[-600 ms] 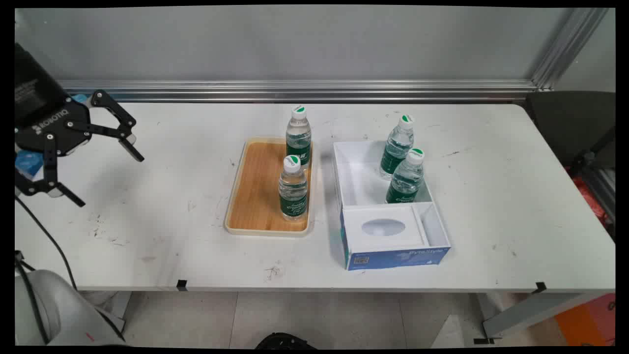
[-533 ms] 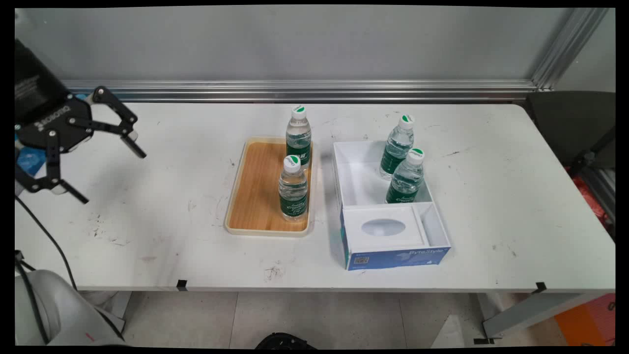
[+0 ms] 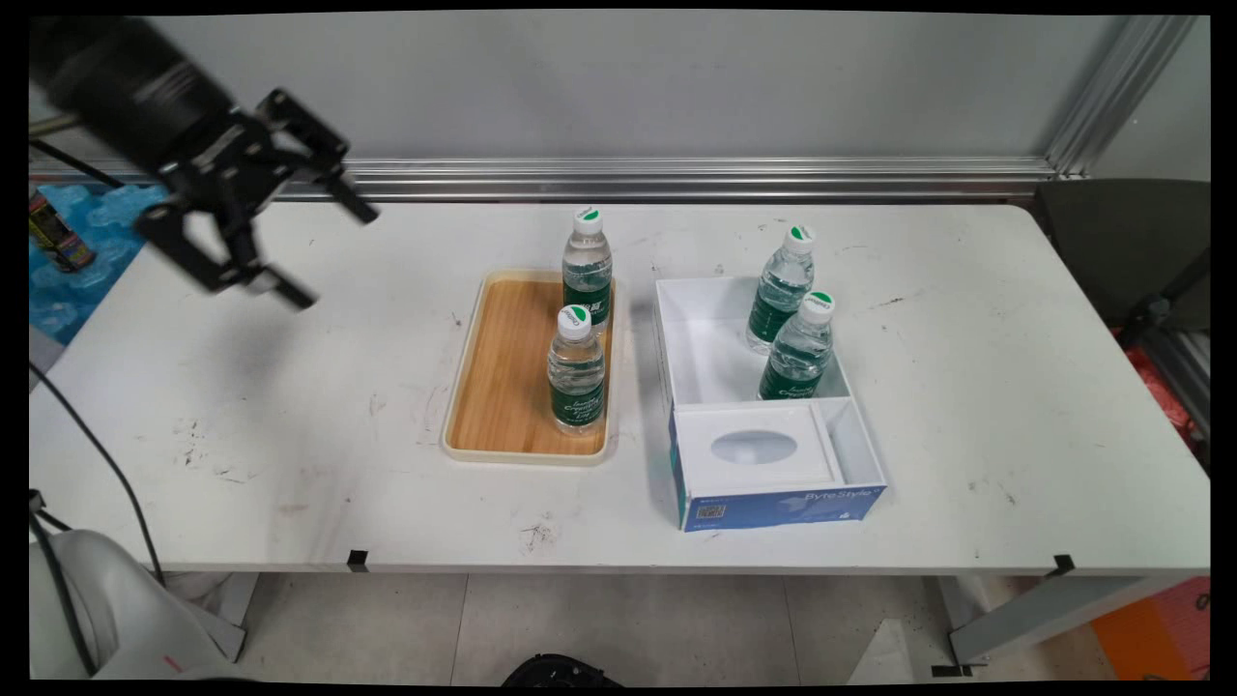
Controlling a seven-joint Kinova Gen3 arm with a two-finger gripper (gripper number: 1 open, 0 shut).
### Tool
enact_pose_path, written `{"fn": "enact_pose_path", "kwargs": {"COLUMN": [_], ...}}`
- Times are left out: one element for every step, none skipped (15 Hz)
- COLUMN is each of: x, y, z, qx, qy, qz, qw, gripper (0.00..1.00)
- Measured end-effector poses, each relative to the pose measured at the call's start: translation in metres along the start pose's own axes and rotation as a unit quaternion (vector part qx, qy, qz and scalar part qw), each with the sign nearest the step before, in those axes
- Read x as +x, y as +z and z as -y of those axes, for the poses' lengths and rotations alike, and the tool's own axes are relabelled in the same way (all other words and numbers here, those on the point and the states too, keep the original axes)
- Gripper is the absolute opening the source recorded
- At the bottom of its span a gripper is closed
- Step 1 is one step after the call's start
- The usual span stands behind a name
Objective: Pick up the green bottle from the white box
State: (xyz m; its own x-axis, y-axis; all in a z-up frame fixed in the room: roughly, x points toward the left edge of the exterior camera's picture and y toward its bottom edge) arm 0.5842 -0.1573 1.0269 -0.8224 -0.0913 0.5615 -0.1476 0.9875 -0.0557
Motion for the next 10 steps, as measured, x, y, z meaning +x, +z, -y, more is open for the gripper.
{"fn": "enact_pose_path", "kwargs": {"x": [0.004, 0.008, 0.012, 0.017, 0.021, 0.024, 0.028, 0.032, 0.037, 0.043], "y": [0.004, 0.008, 0.014, 0.022, 0.029, 0.034, 0.042, 0.049, 0.058, 0.070], "z": [0.009, 0.018, 0.028, 0.039, 0.047, 0.053, 0.060, 0.066, 0.073, 0.082], "qx": [0.014, 0.026, 0.040, 0.051, 0.060, 0.065, 0.072, 0.076, 0.081, 0.085], "qy": [-0.020, -0.038, -0.057, -0.074, -0.086, -0.093, -0.103, -0.108, -0.114, -0.121], "qz": [-0.008, -0.015, -0.024, -0.032, -0.038, -0.042, -0.048, -0.051, -0.057, -0.061], "qw": [0.9997, 0.9988, 0.9973, 0.9954, 0.9937, 0.9926, 0.9910, 0.9900, 0.9886, 0.9871], "gripper": [1.00, 1.00, 1.00, 1.00, 1.00, 1.00, 1.00, 1.00, 1.00, 1.00]}}
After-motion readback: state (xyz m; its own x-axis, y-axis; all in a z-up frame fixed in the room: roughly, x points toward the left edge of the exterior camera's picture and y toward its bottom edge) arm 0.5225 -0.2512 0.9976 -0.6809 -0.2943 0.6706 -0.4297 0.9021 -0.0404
